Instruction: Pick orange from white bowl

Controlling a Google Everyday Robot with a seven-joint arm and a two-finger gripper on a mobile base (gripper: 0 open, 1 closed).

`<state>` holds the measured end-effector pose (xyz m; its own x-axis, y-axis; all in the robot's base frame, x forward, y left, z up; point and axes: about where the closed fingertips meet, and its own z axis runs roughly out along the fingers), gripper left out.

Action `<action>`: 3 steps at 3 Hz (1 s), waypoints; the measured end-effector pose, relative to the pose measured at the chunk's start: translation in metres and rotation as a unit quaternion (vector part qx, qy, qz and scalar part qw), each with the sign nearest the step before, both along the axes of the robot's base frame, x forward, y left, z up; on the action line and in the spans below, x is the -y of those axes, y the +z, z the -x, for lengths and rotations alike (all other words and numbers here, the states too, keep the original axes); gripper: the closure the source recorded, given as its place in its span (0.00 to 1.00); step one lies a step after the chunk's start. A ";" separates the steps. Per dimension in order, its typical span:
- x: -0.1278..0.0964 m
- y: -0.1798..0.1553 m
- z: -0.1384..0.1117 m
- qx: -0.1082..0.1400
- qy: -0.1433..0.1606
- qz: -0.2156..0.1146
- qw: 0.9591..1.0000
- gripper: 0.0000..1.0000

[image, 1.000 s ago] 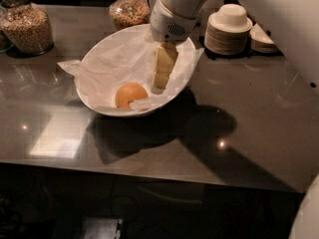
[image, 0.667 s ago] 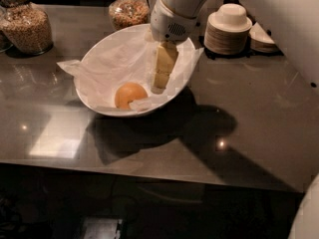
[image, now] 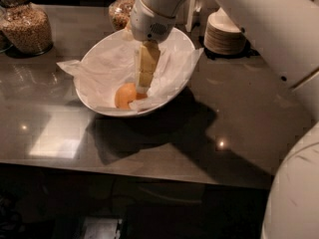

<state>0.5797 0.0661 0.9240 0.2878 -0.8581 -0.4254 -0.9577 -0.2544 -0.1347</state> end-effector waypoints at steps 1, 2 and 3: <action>-0.016 -0.005 0.011 -0.005 0.028 -0.009 1.000 0.00; -0.008 -0.027 0.023 -0.039 0.021 -0.009 0.999 0.00; 0.006 -0.050 0.018 -0.064 0.004 -0.005 0.998 0.00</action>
Offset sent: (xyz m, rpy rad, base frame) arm -0.0416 -0.0103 -0.0537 0.0017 0.1738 0.0202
